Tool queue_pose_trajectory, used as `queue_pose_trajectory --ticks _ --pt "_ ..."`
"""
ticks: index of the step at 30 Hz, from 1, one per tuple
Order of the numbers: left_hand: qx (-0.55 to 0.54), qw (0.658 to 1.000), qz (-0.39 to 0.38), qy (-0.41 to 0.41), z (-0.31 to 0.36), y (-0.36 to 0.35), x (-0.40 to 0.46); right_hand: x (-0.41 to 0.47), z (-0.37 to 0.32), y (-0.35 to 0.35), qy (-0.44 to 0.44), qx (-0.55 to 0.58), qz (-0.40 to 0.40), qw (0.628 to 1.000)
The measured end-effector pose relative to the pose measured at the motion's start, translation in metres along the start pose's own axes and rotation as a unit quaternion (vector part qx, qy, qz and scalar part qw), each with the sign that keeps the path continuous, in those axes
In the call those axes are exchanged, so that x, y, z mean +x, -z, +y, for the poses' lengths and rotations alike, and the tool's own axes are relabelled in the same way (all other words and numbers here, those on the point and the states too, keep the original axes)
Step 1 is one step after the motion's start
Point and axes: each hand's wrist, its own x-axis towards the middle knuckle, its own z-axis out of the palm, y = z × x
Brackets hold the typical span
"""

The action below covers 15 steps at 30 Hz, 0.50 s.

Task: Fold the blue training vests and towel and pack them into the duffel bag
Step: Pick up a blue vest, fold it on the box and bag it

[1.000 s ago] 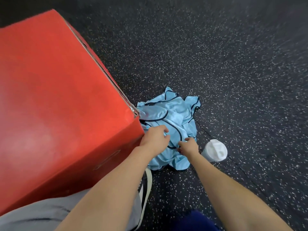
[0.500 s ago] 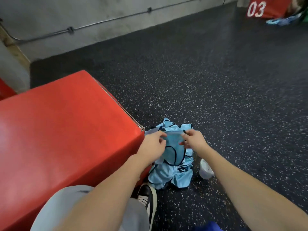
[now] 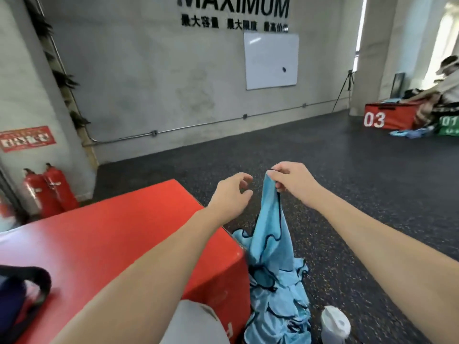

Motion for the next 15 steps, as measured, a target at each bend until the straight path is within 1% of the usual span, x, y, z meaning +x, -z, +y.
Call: queue_pose_trajectory --ticks 7,11,15 --pt "-0.007 0.994 0.095 -0.058 0.053 0.116 0.008 0.018 -0.133 0.01 0.134 -0.041 -0.035 0.99" --pt "-0.033 0.991 0.105 -0.078 0.08 0.173 0.012 0.024 -0.193 0.016 0.17 -0.024 -0.049 0.984" --pt "-0.056 0.987 0.118 -0.093 0.107 0.212 0.009 0.027 -0.243 0.027 0.207 0.008 -0.057 0.977"
